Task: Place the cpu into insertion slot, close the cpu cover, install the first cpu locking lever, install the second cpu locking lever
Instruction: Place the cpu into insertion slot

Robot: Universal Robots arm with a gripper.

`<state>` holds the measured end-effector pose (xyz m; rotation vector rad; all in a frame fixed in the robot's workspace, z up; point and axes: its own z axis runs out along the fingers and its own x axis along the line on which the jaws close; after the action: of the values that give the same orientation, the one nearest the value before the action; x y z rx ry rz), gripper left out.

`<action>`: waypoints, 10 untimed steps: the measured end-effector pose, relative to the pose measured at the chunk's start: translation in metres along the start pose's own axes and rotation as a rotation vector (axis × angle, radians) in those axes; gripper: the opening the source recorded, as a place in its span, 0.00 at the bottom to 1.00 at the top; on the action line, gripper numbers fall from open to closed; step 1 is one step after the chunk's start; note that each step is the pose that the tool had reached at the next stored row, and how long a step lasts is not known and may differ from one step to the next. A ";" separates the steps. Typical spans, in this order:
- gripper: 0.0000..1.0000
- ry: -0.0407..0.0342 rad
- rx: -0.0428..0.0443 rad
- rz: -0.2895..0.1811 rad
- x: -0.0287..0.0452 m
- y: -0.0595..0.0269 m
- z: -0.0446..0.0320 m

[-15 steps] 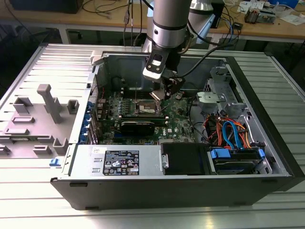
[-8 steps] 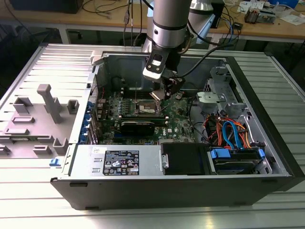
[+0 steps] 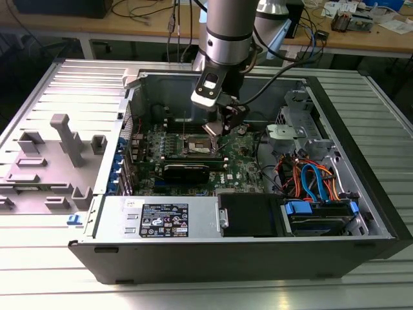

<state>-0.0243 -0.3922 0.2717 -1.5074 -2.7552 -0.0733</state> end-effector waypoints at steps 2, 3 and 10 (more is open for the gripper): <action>0.54 -0.0004 -0.0003 0.011 0.0001 -0.0001 0.0000; 0.54 -0.0005 -0.0003 0.011 0.0001 -0.0001 0.0000; 0.54 -0.0005 -0.0004 0.013 0.0044 -0.0060 -0.0001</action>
<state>-0.0317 -0.3918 0.2716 -1.5249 -2.7459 -0.0735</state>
